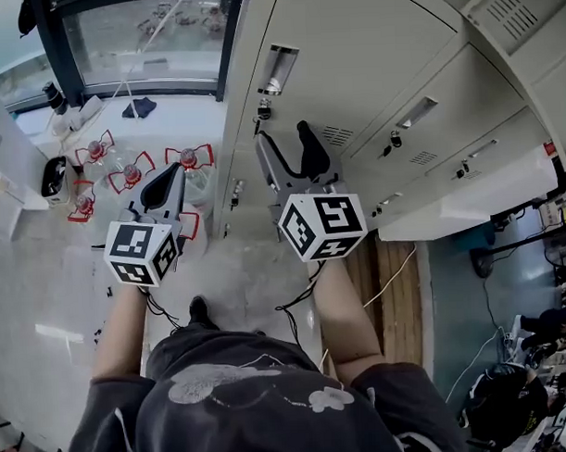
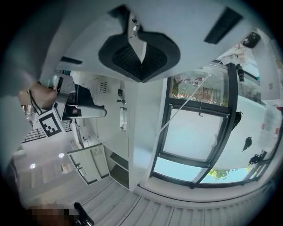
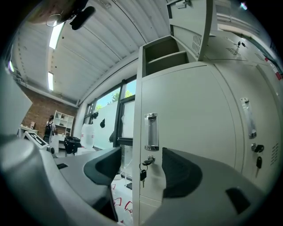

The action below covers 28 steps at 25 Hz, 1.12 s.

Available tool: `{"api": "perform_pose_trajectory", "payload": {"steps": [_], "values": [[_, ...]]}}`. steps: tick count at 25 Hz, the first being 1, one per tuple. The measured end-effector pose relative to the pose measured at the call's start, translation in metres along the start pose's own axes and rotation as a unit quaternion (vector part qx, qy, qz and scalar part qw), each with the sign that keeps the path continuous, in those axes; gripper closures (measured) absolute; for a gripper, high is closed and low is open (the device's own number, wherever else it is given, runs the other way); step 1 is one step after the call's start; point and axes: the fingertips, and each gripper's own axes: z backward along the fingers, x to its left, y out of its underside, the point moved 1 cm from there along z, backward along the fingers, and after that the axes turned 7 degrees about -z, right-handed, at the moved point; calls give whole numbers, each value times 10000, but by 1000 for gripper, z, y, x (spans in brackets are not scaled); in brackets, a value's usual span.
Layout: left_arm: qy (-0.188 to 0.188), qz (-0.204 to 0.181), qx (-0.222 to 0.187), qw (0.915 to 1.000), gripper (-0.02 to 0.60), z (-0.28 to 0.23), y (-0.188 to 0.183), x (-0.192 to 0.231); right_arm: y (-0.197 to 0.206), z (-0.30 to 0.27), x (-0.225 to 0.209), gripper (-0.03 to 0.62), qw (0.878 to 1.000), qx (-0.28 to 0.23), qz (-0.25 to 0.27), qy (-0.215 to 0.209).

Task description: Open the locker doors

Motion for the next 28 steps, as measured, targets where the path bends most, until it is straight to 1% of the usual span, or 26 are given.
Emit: {"api": "perform_pose_trajectory", "payload": {"steps": [4,10,18,23,28], "values": [[110,-62,-92,9999,572,-13,-8,11,-2,-20,5,299,10000,-44,42,15],[285,-92,-107,9995,572,-21,-9,24,-11,-42,11,299,9998,-148,133,90],[496,-103,-223,9985,572,-31,-15,41,-18,-67,16,299,9991,-215,277,229],[637,-116,-220,9977,572,-36,-15,52,-18,-83,13,299,9985,-199,324,397],[692,-106,-205,9973,572,-38,-13,64,-19,-95,18,299,9983,-226,286,444]]}}
